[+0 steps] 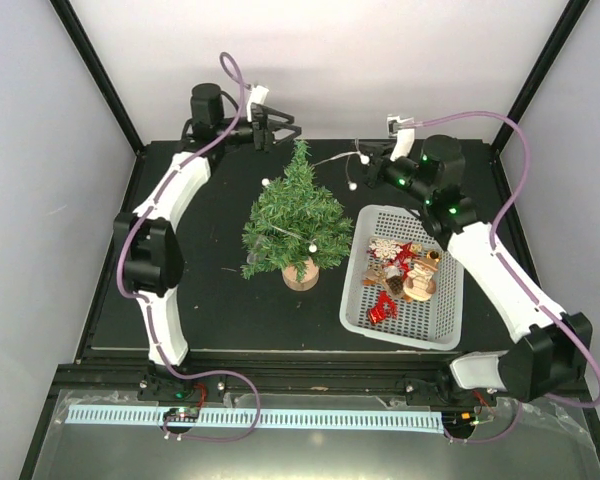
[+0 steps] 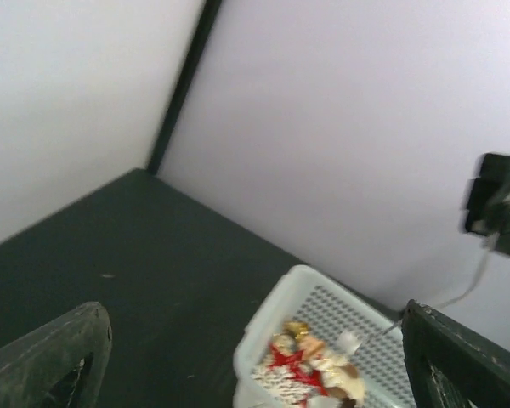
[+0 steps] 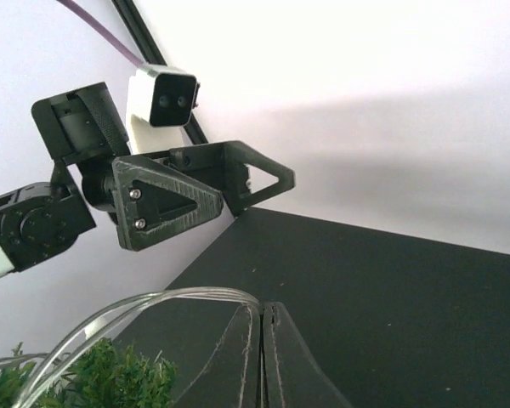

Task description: Decorate the small christmas tree

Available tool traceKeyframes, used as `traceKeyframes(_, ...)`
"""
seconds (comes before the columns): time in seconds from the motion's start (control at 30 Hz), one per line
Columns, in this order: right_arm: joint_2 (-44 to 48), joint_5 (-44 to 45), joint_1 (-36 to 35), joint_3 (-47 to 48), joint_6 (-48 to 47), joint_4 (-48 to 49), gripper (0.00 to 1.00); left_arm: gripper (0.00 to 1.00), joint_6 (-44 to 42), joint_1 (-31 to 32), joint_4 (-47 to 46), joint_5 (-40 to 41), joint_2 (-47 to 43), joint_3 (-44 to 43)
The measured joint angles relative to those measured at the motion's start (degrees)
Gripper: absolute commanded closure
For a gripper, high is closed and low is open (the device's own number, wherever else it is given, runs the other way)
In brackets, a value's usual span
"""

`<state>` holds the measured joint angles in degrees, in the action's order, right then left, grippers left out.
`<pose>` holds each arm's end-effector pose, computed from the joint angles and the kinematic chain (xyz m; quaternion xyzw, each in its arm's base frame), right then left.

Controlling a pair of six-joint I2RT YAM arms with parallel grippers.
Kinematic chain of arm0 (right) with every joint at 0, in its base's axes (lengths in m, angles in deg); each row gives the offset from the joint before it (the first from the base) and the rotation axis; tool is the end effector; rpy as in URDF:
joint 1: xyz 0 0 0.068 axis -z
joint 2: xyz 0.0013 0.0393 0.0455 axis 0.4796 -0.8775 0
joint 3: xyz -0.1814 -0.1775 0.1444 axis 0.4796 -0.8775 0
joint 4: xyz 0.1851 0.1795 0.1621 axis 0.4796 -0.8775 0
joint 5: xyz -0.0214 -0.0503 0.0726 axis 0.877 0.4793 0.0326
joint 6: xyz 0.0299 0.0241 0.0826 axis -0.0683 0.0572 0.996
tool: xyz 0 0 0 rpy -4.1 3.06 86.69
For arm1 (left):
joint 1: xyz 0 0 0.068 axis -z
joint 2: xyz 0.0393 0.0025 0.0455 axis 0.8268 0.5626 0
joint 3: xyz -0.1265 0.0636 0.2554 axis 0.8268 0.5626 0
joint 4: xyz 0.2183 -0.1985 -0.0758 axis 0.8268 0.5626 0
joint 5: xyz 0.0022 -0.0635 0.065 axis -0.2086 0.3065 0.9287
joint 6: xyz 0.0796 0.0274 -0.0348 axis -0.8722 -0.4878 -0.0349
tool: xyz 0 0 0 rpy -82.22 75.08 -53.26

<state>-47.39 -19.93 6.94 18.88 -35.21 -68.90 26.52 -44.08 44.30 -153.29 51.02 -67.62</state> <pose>0.3627 0.1812 0.4006 -0.1356 0.7249 0.3962 0.5469 0.5139 -0.1839 0.3689 0.3343 0.6380 -0.5527 0.4192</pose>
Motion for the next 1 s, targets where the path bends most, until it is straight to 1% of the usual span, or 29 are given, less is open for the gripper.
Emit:
traceKeyframes(0.07,1.97,1.33,0.0,0.0,-1.09,-1.79,0.99,0.02,-3.58,-1.29,4.04,2.73,-1.03,0.02)
traceKeyframes(0.17,4.42,3.41,0.0,0.22,-2.97,-5.09,0.99,0.01,-9.25,-3.04,10.1,7.41,-4.24,0.39)
traceKeyframes(0.3,5.88,4.66,0.0,1.53,-5.2,-10.21,0.99,0.01,-17.9,-4.37,15.76,14.49,-13.62,5.77)
traceKeyframes(0.47,7.48,5.18,0.0,2.47,-6.34,-16.28,0.99,0.01,-25.86,-4.07,20.13,20.68,-26.45,12.31)
traceKeyframes(0.67,11.3,5.22,0.0,3.54,-6.6,-23.23,0.99,0.01,-31.08,-3.93,23.65,26.05,-38.12,18.25)
traceKeyframes(0.87,15.47,4.98,-0.44,4.15,-6.45,-27.91,0.99,0.01,-33.7,-3.93,29.27,26.99,-45.09,20.06)
traceKeyframes(1.0,18.64,4.26,-0.5,1.77,-5.95,-28.65,0.99,0.01,-34.86,-3.93,32.89,27.04,-48.83,20.09)
